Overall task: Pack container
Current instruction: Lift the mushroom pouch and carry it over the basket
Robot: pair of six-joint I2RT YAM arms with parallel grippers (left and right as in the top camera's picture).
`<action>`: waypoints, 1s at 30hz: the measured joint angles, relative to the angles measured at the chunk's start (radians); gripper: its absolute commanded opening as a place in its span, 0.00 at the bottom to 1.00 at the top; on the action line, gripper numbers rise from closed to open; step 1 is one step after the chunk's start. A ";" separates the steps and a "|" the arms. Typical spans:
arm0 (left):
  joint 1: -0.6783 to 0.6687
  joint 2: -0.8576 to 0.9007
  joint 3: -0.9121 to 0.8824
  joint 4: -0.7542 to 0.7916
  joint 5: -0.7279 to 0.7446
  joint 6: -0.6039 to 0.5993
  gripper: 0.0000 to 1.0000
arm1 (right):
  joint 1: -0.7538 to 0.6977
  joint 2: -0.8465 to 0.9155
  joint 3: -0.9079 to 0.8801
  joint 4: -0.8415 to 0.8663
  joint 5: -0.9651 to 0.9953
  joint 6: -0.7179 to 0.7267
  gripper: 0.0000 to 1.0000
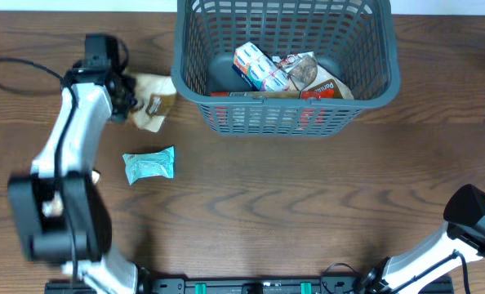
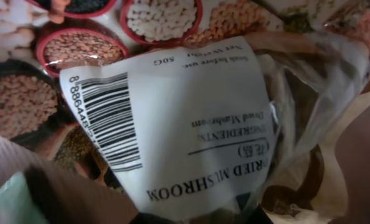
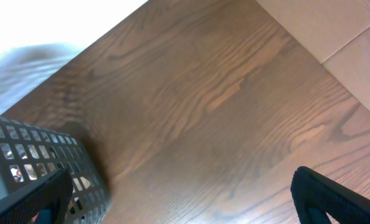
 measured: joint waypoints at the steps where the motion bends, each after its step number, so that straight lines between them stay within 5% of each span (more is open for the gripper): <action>1: -0.024 -0.059 0.010 0.001 -0.011 0.042 0.06 | 0.000 0.000 0.000 0.000 0.000 0.000 0.99; 12: -0.196 -0.462 0.110 -0.003 -0.166 0.305 0.06 | 0.000 0.000 0.000 0.000 0.000 0.000 0.99; 21: -0.273 -0.466 0.109 0.012 -0.199 0.366 0.06 | 0.000 0.000 0.000 0.000 0.000 0.000 0.99; 30: -0.476 -0.334 0.110 0.290 -0.175 0.460 0.06 | 0.000 0.000 0.000 0.001 0.000 0.000 0.99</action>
